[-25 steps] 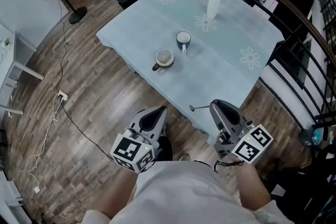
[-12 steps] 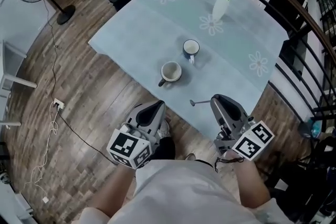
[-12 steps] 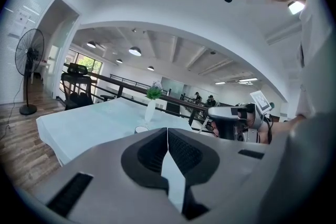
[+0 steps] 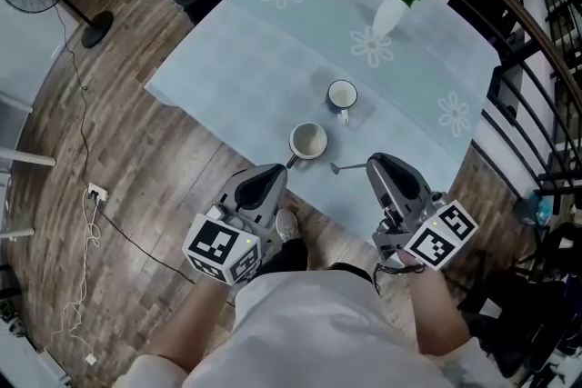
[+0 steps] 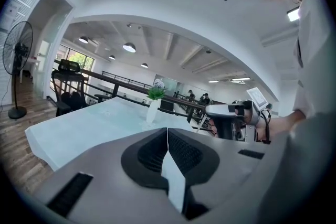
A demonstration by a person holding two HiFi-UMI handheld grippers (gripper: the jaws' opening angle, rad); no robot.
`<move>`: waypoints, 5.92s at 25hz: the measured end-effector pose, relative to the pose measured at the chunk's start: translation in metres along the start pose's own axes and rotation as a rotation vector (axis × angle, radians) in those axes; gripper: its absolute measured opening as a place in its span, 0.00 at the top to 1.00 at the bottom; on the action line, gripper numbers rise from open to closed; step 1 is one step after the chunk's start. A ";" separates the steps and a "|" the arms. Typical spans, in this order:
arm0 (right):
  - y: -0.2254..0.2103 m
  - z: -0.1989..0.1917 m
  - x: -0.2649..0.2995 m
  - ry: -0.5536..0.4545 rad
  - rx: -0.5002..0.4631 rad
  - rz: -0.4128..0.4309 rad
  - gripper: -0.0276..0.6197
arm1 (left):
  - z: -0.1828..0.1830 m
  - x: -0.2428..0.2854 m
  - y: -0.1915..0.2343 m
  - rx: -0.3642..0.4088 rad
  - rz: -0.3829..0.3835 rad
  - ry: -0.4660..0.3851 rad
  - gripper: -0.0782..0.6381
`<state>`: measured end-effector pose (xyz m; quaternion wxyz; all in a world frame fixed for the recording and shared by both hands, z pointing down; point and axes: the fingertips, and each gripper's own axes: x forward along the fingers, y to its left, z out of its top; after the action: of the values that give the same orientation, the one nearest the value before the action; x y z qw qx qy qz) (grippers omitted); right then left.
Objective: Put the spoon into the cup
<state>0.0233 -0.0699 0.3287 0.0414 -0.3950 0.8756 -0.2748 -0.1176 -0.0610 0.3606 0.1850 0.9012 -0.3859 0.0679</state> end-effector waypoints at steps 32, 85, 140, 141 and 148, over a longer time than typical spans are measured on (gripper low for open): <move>-0.119 0.038 0.106 0.044 -0.034 0.003 0.87 | 0.001 0.095 0.063 -0.016 0.001 0.094 0.86; -0.249 -0.057 0.163 0.185 0.068 -0.103 0.87 | -0.064 0.159 0.094 -0.102 0.063 0.170 0.86; -0.072 0.057 0.056 0.023 -0.104 0.017 0.86 | 0.072 0.079 0.014 0.102 -0.035 -0.046 0.86; -0.068 0.057 0.055 0.022 -0.105 0.022 0.86 | 0.073 0.078 0.013 0.105 -0.037 -0.048 0.86; -0.043 0.055 0.046 0.021 -0.117 0.053 0.88 | 0.080 0.070 0.003 0.119 -0.049 -0.065 0.86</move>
<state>0.0366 -0.1504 0.3110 0.0162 -0.3707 0.9007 -0.2259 -0.0733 -0.1408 0.3063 0.1198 0.9215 -0.3650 0.0570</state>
